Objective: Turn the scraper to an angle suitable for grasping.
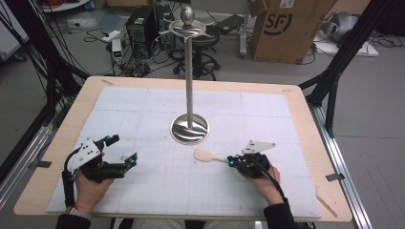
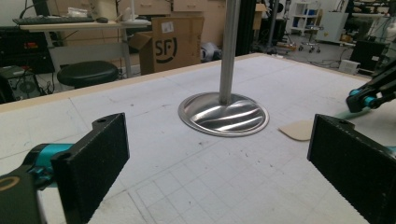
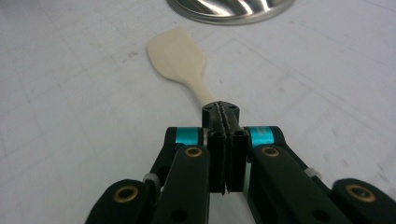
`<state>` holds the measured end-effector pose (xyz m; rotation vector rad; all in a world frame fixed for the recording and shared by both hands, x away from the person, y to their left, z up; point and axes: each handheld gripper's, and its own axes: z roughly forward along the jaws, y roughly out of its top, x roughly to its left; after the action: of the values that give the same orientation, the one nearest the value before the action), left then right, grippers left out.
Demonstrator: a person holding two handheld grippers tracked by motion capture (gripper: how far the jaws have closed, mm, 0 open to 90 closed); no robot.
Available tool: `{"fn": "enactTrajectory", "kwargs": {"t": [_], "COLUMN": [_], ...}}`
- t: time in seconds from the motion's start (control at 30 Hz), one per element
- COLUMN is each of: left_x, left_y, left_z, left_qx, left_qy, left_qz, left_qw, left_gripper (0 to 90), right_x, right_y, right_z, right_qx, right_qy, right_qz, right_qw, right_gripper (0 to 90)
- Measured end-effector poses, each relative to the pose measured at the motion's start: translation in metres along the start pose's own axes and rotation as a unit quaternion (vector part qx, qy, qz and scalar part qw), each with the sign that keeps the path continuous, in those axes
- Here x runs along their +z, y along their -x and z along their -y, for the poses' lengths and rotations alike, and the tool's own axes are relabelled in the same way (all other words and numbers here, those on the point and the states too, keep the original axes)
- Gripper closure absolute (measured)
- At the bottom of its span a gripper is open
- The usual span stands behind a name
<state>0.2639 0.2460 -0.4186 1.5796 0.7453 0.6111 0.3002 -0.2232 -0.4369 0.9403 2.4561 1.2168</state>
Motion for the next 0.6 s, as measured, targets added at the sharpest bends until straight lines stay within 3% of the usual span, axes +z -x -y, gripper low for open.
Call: {"fn": "enactTrajectory", "kwargs": {"t": [0.13, 0.27, 0.6], "left_x": [0.000, 0.000, 0.000], "left_y": [0.000, 0.000, 0.000], "left_z": [0.000, 0.000, 0.000], "left_qx": [0.001, 0.001, 0.000], "left_qy": [-0.001, -0.003, -0.003], "left_qz": [0.001, 0.001, 0.003], "left_qw": [1.0000, 1.0000, 1.0000], "left_gripper": [6.1, 6.1, 6.1], "right_x": [0.026, 0.044, 0.080], "right_y": [-0.004, -0.007, 0.004], "right_z": [-0.015, -0.031, -0.063], "right_qx": [-0.008, -0.006, -0.007], "right_qy": [-0.024, -0.025, -0.060], "right_qz": [-0.007, -0.016, -0.018], "right_qw": [0.9996, 0.9995, 0.9980], "right_gripper": [89.9, 89.9, 90.0]}}
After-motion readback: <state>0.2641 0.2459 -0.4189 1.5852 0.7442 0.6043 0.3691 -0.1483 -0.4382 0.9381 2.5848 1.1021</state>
